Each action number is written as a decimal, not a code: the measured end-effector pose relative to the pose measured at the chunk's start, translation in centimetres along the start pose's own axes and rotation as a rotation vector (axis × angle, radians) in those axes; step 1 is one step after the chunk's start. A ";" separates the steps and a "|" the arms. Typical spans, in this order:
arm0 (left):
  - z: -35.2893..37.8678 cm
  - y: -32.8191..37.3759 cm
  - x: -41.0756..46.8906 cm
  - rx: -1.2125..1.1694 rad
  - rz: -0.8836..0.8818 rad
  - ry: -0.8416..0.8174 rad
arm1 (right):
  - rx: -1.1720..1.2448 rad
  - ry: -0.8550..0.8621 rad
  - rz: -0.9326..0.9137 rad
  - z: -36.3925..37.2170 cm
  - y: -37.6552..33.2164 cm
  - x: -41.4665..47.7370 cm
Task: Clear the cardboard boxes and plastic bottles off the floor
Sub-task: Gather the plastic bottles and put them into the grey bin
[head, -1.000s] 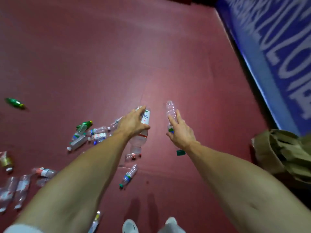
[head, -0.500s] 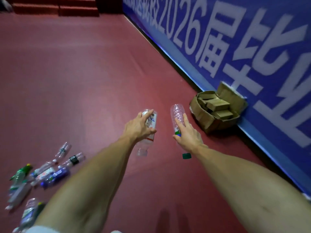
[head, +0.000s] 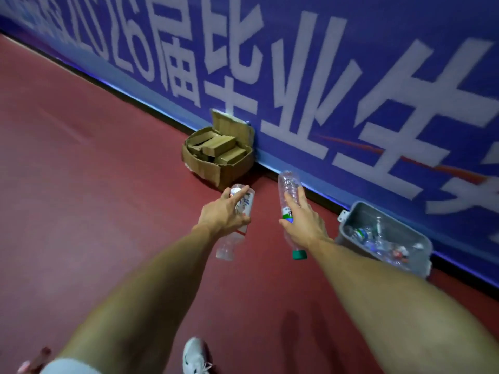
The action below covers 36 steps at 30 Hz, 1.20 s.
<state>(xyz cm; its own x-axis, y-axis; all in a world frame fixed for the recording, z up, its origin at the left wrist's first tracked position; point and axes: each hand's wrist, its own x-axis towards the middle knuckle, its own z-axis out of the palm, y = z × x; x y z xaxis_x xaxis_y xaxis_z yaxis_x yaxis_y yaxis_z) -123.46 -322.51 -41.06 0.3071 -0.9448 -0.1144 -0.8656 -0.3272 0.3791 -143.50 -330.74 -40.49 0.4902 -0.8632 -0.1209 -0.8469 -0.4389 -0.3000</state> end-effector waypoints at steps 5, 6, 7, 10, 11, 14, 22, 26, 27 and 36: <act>2.9 9.8 8.9 0.027 0.168 -0.068 | 0.020 0.067 0.198 -3.9 9.8 2.2; 3.6 11.5 10.8 0.039 0.205 -0.074 | 0.024 0.080 0.233 -4.6 11.5 2.9; 4.2 13.1 12.6 0.047 0.243 -0.072 | 0.022 0.093 0.260 -5.2 13.0 3.7; 5.6 18.1 18.3 0.029 0.328 -0.087 | 0.034 0.129 0.357 -7.0 17.6 6.3; 6.0 19.7 19.9 0.023 0.349 -0.097 | 0.035 0.133 0.386 -7.5 19.0 7.0; 7.0 24.2 24.0 0.046 0.432 -0.107 | 0.037 0.172 0.446 -8.8 23.0 9.1; 10.4 34.8 31.1 0.047 0.566 -0.178 | 0.021 0.125 0.537 -11.9 32.9 12.2; 13.8 40.0 34.9 0.063 0.604 -0.186 | 0.010 0.113 0.562 -13.1 39.0 14.8; 14.6 41.3 36.0 0.073 0.600 -0.188 | 0.015 0.111 0.557 -13.5 40.7 15.6; 26.0 51.8 45.4 0.078 0.507 -0.250 | 0.044 0.030 0.506 -12.4 58.1 23.0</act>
<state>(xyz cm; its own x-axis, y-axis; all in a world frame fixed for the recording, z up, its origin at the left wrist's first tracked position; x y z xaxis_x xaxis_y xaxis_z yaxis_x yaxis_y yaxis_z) -164.63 -382.83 -50.46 -0.2496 -0.9562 -0.1530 -0.9096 0.1773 0.3756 -183.96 -379.19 -48.98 0.0138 -0.9721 -0.2342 -0.9670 0.0466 -0.2503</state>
